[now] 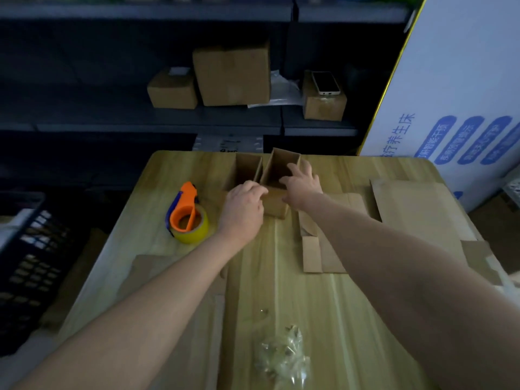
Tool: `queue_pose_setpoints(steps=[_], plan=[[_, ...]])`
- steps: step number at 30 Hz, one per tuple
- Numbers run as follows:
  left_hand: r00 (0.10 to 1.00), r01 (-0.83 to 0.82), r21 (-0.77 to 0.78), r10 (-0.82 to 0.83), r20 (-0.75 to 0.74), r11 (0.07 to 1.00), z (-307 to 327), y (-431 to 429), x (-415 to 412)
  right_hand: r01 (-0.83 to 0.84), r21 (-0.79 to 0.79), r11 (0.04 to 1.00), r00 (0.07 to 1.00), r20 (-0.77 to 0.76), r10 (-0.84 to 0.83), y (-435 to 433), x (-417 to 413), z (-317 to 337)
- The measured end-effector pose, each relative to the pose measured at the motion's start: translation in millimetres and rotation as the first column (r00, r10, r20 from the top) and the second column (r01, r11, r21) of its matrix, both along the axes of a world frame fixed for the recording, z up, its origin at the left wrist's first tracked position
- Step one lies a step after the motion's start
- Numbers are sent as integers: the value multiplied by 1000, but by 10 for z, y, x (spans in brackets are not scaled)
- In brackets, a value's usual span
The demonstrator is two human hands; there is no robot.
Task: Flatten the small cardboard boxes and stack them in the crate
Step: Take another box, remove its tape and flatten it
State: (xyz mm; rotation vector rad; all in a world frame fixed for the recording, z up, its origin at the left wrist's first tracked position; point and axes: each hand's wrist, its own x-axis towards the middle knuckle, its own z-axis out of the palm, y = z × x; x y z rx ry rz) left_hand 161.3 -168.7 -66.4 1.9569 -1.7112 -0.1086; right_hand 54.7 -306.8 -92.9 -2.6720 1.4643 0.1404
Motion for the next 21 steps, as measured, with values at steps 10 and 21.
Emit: queue_pose_setpoints(steps=[10,21], plan=[[996,17,17,-16,-87,1000,83,225,237,221,-140,965,918,363,-158,178,95,290],[778,266,171,-106,-620,949,584,308,-121,473,248,846,538,679,-499,954,-719,1438]])
